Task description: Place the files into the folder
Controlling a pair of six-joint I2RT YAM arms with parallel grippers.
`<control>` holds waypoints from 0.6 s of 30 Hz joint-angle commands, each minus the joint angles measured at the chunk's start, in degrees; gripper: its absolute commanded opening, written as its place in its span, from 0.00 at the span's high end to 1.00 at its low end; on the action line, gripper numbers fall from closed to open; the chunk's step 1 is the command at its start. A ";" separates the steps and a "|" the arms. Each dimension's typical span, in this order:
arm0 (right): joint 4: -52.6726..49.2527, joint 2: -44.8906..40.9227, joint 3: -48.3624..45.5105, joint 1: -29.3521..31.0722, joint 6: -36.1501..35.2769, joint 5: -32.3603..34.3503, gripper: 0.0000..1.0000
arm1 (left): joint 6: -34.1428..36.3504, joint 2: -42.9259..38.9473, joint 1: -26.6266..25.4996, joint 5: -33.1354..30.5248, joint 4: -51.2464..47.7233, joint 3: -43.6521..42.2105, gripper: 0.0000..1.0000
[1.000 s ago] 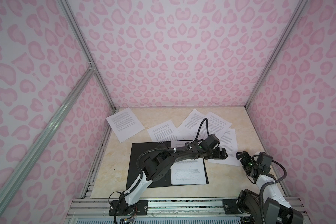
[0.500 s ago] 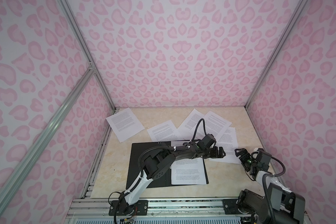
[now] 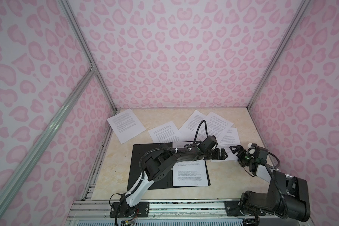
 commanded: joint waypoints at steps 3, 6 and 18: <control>-3.83 -0.01 3.95 0.21 0.11 -0.81 0.04 | -0.09 1.49 -0.40 -1.73 -11.10 -1.17 0.01; -2.07 3.01 6.44 0.20 1.61 -2.62 0.04 | -0.02 1.67 -0.58 -1.74 -11.18 -1.48 0.01; -14.61 13.80 19.76 -0.69 -4.70 -0.18 0.11 | -0.50 1.33 -0.67 -1.22 -10.22 -3.35 0.01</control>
